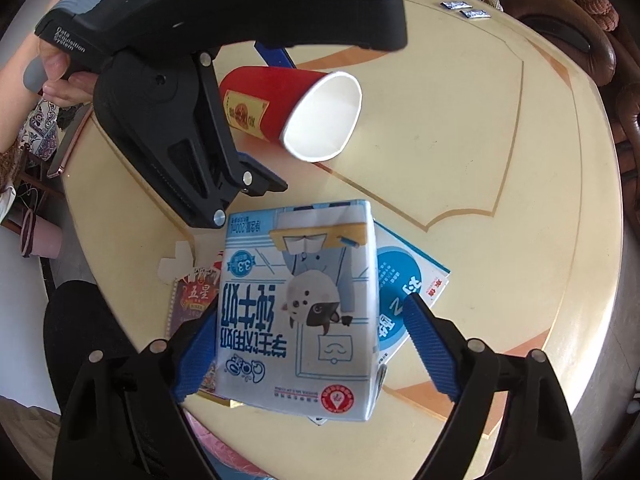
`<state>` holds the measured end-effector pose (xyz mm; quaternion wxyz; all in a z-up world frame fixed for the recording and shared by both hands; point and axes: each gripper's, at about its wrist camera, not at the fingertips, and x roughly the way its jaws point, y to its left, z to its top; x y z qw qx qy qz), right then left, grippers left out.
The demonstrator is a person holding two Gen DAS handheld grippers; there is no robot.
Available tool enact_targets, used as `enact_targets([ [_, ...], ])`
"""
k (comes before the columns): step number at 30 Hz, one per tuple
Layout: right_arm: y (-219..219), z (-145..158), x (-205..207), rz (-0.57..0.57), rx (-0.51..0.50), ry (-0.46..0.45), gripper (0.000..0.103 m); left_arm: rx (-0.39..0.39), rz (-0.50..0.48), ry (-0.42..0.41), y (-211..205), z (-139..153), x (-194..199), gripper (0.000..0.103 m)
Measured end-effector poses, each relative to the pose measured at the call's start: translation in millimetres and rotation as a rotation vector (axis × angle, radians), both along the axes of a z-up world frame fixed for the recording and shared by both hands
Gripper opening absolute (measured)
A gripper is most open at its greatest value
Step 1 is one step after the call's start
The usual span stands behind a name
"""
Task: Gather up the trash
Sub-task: 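Grasp the red cup with the left tool while the right tool grips the milk carton, then carry the red cup and milk carton with both tools over the pink bin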
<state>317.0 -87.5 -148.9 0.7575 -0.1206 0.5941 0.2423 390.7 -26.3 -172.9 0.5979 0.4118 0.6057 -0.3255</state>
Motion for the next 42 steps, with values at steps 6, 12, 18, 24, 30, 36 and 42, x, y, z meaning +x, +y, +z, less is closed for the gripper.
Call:
enact_targets([
  [6, -8, 3, 4, -0.039, 0.049, 0.002, 0.07, -0.02, 0.046, 0.003, 0, 2, 5, 0.07],
  [12, -17, 10, 6, -0.067, 0.072, -0.005, 0.07, 0.009, 0.059, -0.032, -2, 3, -9, 0.065],
  [18, -18, 18, -2, -0.091, 0.067, -0.033, 0.07, -0.006, 0.115, -0.048, -5, 5, -8, 0.06],
  [24, -24, 27, -15, -0.123, 0.058, -0.054, 0.07, -0.005, 0.22, -0.048, -5, 12, -3, 0.055],
  [30, -28, 34, -27, -0.14, 0.056, -0.068, 0.07, 0.016, 0.334, -0.05, -12, 13, 6, 0.054],
  [36, -34, 44, -29, -0.146, 0.06, -0.082, 0.07, 0.022, 0.373, -0.088, 7, 24, 9, 0.054],
  [42, -38, 57, -36, -0.151, 0.065, -0.108, 0.07, 0.01, 0.36, -0.163, 6, 48, -3, 0.054],
])
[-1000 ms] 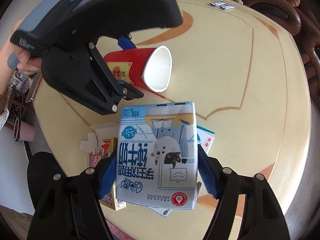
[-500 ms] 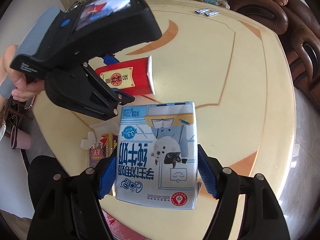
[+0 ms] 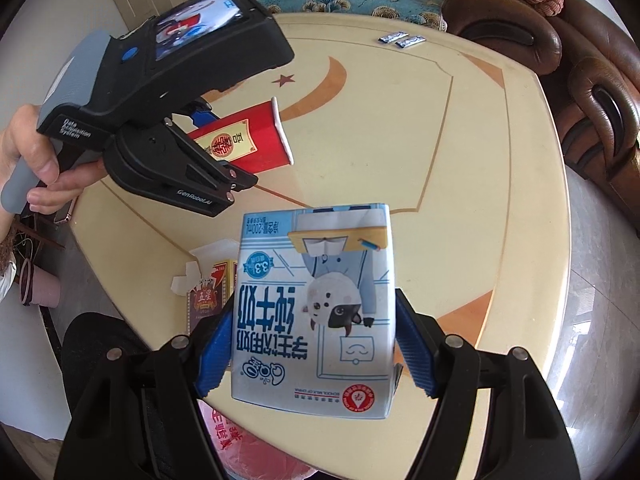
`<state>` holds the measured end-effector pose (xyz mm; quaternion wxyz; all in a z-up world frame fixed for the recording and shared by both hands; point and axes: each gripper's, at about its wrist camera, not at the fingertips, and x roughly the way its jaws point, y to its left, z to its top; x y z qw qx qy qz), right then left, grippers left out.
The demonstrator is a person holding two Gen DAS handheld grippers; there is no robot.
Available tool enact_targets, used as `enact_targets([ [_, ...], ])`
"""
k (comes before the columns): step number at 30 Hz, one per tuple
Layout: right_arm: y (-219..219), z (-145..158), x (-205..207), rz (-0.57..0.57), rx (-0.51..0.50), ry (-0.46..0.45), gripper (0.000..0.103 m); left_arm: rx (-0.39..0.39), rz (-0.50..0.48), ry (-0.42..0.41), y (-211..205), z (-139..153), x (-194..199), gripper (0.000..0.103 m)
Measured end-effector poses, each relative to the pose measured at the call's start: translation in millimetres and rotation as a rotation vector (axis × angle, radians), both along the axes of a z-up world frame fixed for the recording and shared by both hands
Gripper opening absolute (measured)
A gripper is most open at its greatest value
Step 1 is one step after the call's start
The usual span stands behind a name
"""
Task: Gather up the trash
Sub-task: 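Carry the red cup and milk carton with both tools over the pink bin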
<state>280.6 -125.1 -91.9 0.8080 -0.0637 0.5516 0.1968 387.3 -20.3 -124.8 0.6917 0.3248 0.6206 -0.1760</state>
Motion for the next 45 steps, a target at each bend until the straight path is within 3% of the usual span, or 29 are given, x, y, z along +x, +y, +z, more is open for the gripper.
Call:
enact_targets([
  [13, -3, 53, -42, -0.01, -0.002, -0.093, 0.07, -0.044, -0.04, -0.129, 0, 84, -79, 0.054],
  [24, -2, 98, -105, -0.003, -0.015, -0.17, 0.07, -0.062, -0.086, -0.208, 5, 127, -160, 0.054],
  [34, 1, 111, -164, 0.008, -0.004, -0.205, 0.07, -0.082, -0.1, -0.252, 11, 138, -233, 0.054],
  [45, 3, 91, -216, 0.011, -0.003, -0.174, 0.07, -0.12, -0.123, -0.226, 8, 110, -291, 0.054],
])
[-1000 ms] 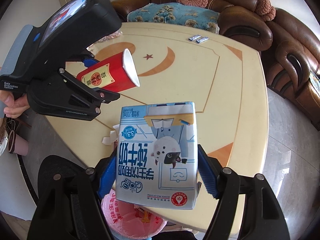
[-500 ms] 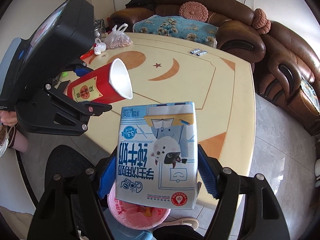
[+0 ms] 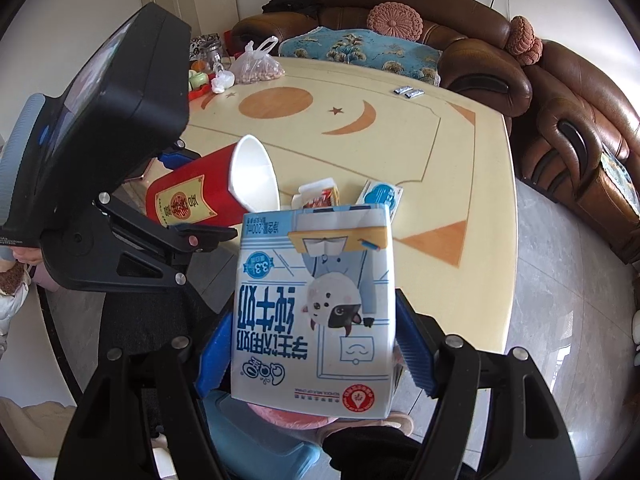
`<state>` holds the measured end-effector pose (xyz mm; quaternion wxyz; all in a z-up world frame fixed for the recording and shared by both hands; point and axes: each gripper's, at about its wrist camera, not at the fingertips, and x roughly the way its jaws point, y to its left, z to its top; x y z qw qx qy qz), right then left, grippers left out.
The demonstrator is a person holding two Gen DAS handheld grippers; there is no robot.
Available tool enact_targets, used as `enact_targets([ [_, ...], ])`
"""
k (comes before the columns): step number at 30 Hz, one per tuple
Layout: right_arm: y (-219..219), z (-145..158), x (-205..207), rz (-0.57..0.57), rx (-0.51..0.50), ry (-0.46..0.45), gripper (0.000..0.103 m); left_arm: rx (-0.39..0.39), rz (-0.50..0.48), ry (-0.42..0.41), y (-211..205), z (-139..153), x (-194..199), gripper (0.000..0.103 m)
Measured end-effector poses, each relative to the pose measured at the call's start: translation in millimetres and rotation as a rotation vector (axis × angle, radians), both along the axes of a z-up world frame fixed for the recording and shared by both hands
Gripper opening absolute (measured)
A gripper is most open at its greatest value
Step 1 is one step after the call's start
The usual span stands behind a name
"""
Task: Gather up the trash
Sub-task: 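Carry the red cup and milk carton with both tools over the pink bin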
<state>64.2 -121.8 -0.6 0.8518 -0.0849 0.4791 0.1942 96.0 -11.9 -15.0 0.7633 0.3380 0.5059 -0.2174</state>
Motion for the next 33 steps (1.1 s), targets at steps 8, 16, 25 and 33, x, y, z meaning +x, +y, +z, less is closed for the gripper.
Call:
enact_targets([
  [8, 0, -32, -23, -0.012, -0.005, 0.047, 0.07, -0.051, 0.008, 0.062, 4, -33, -24, 0.054],
  [16, 1, -83, -37, -0.02, -0.006, 0.125, 0.07, -0.096, 0.044, 0.145, 13, -86, -39, 0.054],
  [25, -1, -131, -39, -0.041, -0.018, 0.171, 0.07, -0.108, 0.078, 0.199, 7, -145, -48, 0.054],
  [33, -2, -178, -30, -0.054, -0.069, 0.208, 0.07, -0.132, 0.139, 0.278, 1, -200, -41, 0.054],
])
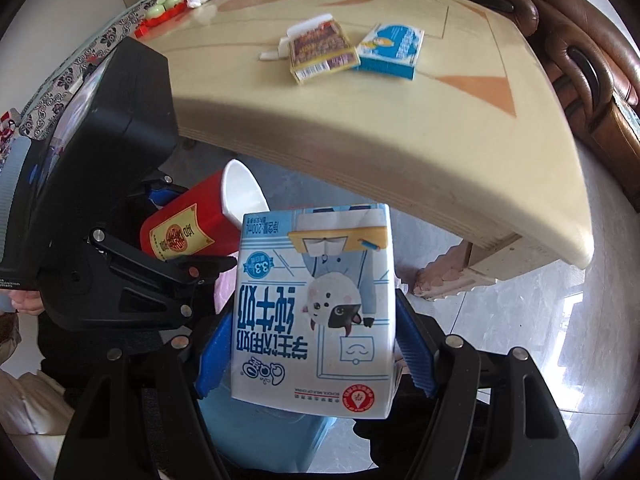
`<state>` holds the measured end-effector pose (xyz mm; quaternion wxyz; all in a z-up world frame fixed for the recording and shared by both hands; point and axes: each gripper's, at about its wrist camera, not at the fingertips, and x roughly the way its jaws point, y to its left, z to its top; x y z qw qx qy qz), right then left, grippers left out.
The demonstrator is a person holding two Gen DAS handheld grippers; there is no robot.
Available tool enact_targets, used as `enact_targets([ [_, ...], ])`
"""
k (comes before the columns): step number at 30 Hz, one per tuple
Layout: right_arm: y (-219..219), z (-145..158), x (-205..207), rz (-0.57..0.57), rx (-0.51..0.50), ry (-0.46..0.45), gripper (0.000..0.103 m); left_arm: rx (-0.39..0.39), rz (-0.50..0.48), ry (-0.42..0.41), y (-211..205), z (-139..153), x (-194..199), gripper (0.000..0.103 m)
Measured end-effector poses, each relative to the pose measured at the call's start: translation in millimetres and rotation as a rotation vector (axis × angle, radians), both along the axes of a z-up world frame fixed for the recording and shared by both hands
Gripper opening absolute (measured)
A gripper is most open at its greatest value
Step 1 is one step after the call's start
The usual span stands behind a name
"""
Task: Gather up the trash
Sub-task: 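Carry the red cup and milk carton with both tools over the pink bin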
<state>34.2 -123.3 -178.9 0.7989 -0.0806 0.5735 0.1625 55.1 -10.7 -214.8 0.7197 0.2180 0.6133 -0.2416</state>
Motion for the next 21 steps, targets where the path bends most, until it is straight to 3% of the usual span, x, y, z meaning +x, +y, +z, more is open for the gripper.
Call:
enact_targets([
  [14, -4, -87, 30, -0.039, 0.015, 0.135, 0.07, 0.054, 0.067, 0.197, -3, -100, 8, 0.054],
  [21, 1, -114, 40, -0.036, 0.006, 0.193, 0.07, 0.075, 0.097, 0.271, 1, -128, 22, 0.054],
])
